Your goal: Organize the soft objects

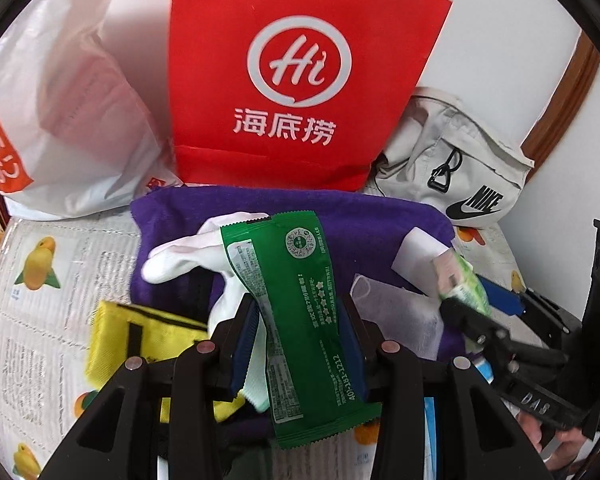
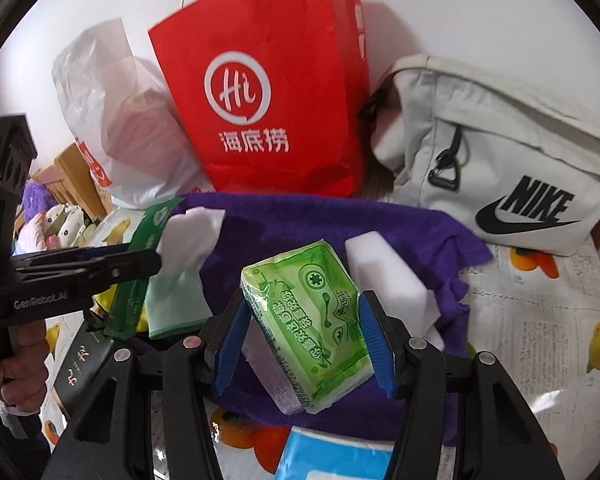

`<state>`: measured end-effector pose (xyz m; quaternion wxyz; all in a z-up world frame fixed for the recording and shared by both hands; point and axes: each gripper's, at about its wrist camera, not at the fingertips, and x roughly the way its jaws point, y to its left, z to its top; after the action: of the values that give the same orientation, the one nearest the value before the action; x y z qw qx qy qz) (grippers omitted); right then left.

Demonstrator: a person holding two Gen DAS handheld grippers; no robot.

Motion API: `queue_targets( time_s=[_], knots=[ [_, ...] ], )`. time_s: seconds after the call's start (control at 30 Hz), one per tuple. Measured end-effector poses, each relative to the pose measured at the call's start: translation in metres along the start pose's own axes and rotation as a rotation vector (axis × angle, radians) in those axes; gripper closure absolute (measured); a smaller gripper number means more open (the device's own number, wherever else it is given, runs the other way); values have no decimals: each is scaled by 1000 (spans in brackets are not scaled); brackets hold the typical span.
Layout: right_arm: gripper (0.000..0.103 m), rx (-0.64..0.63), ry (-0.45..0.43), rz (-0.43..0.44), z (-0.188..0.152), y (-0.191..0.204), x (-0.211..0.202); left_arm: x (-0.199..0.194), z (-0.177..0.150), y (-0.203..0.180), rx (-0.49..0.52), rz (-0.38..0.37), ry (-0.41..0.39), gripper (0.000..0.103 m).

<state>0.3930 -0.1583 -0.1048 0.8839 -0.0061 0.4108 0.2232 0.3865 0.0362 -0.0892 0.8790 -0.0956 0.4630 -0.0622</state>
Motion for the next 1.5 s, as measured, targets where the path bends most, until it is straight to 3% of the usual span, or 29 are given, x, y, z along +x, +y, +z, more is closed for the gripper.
queue_targets(
  time_s=[0.53,0.67,0.83,1.07,1.27,1.4,1.5],
  knots=[
    [44,12,103,4,3,-7,44,41,1,9,-18,22,85,64],
    [33,36,108,18,3,-10,46,43,2,8,-10,27,91,59],
    [31,46,92,13,3,-11,41,38,3,5,4,20,81,49],
    [31,59,23,23,-3,-2,5,6,1,6,3,28,30,44],
    [31,33,-41,17,-39,20,-50,-24,-16,15,0,48,18,44],
    [46,56,24,99,-78,42,-76,-52,-35,18,-4,45,2,44],
    [50,47,50,100,-106,60,-90,-72,-50,19,-1,34,-9,44]
  ],
)
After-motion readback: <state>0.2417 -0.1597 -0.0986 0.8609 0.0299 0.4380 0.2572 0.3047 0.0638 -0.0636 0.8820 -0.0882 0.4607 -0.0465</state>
